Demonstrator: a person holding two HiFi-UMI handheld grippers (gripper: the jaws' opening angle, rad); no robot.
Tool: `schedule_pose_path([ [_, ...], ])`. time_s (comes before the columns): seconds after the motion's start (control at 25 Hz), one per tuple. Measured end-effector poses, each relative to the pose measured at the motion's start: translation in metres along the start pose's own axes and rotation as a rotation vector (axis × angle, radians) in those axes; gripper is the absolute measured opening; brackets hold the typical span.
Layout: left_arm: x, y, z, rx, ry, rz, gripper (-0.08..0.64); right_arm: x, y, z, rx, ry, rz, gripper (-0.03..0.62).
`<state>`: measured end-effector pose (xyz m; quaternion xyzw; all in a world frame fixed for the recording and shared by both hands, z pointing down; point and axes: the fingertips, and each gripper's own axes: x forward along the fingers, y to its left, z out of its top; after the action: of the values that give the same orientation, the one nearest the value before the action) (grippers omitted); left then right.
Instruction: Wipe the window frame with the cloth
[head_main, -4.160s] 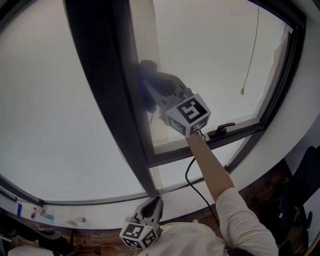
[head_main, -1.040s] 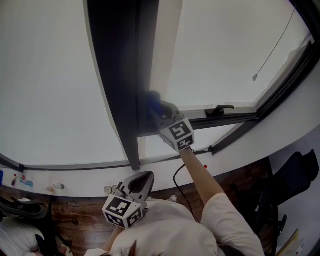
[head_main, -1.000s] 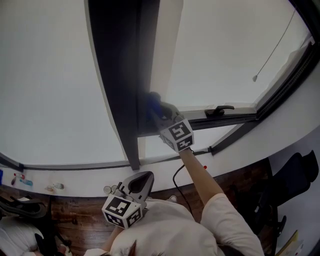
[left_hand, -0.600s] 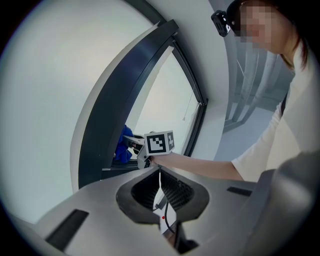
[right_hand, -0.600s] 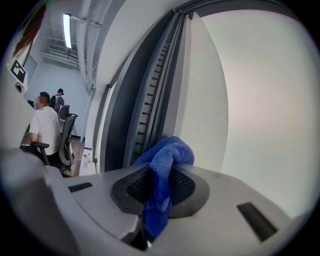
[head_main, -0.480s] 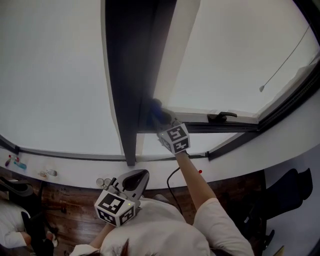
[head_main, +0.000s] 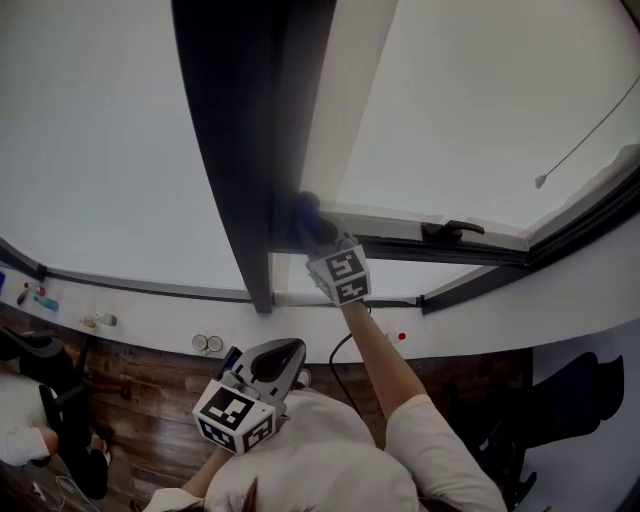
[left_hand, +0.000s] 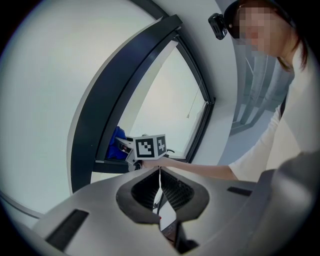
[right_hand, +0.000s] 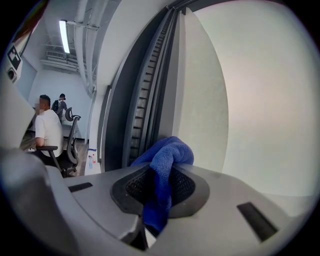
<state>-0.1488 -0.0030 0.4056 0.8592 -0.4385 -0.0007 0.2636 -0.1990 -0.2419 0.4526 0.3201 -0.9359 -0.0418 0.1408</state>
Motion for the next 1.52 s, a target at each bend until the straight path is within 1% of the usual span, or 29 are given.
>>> schedule_pose_path([
  [0.12, 0.009, -0.005, -0.004, -0.016, -0.002, 0.021, 0.011, 0.004, 0.0, -0.011, -0.043, 0.036, 0.011, 0.05],
  [0.36, 0.028, -0.01, -0.015, -0.024, -0.033, 0.042, 0.011, 0.005, -0.001, -0.016, -0.074, 0.01, 0.026, 0.051],
  [0.64, 0.046, -0.025, 0.003, 0.024, -0.093, 0.016, 0.011, 0.009, 0.002, -0.026, -0.078, 0.103, 0.015, 0.051],
  [0.76, 0.048, -0.026, 0.004, 0.034, -0.095, 0.012, 0.011, 0.008, 0.002, -0.028, -0.075, 0.115, 0.028, 0.051],
  [1.0, 0.046, -0.02, 0.009, 0.057, -0.094, -0.007, 0.011, 0.009, -0.001, -0.029, -0.071, 0.122, -0.01, 0.051],
  [1.12, 0.042, -0.017, 0.014, 0.061, -0.096, -0.022, 0.011, 0.011, 0.0, -0.031, -0.051, 0.183, -0.024, 0.051],
  [1.24, 0.04, -0.014, 0.017, 0.066, -0.086, -0.037, 0.011, 0.013, 0.0, -0.033, -0.087, 0.251, -0.034, 0.051],
  [1.36, 0.039, -0.01, 0.018, 0.069, -0.071, -0.05, 0.011, 0.013, -0.001, -0.033, -0.101, 0.247, -0.04, 0.051],
  [1.52, 0.044, -0.011, 0.017, 0.075, -0.051, -0.082, 0.011, 0.013, -0.003, -0.033, -0.06, 0.233, -0.036, 0.051],
])
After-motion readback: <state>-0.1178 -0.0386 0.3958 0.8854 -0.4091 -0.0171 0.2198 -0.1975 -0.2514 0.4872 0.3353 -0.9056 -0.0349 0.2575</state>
